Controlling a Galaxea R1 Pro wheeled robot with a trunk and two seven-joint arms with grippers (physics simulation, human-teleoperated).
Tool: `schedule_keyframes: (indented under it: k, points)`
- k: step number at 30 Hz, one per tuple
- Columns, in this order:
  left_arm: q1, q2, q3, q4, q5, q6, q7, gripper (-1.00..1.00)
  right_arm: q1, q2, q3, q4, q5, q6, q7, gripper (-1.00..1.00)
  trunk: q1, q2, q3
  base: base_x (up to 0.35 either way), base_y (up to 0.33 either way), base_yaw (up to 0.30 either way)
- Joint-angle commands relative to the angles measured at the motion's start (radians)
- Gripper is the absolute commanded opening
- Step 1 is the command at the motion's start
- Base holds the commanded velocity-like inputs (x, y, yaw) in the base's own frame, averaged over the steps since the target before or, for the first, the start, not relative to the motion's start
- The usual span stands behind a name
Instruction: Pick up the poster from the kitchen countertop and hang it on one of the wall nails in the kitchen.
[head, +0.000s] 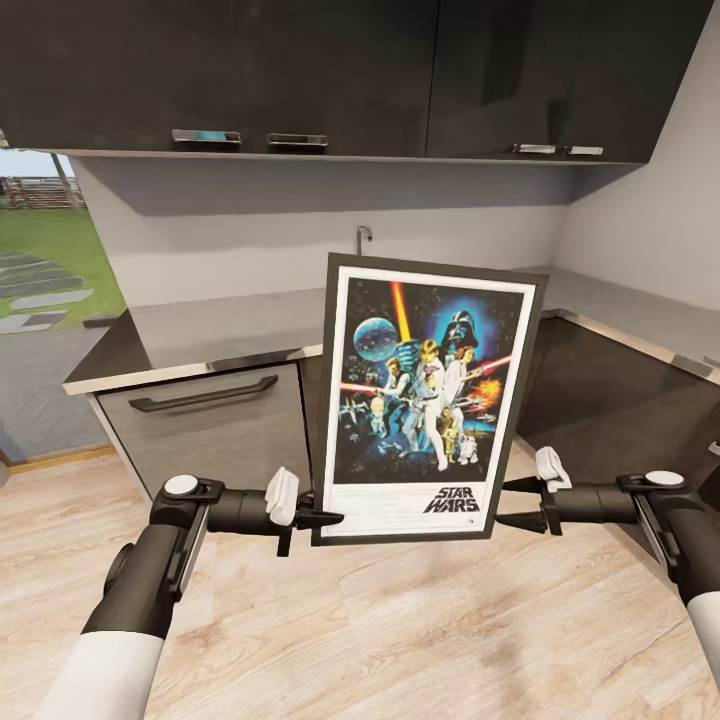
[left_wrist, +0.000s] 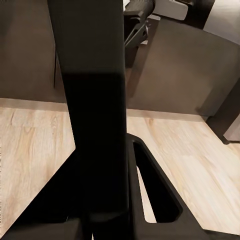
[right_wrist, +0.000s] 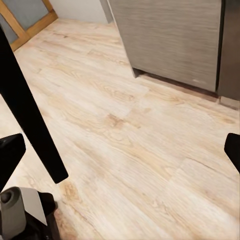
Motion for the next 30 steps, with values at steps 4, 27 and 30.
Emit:
schedule_keyframes:
  k: [4, 27, 30]
  points:
    - [-0.001, 0.005, 0.002, -0.004, -0.008, 0.008, -0.008, -1.00, 0.001, 0.000, -0.002, -0.001, 0.006, 0.002, 0.007, 1.00, 0.000, -0.001, -0.001, 0.000, 0.000, 0.000]
    - [-0.001, 0.026, 0.002, -0.026, -0.006, 0.011, -0.008, -1.00, 0.005, 0.006, 0.081, -0.002, -0.015, -0.045, 0.015, 1.00, 0.000, -0.001, -0.001, 0.000, 0.000, 0.000]
    - [-0.001, 0.026, 0.002, -0.026, -0.006, 0.011, -0.008, -1.00, 0.005, 0.006, 0.087, -0.002, -0.053, -0.045, 0.015, 1.00, 0.000, -0.001, -0.001, 0.000, 0.000, 0.000]
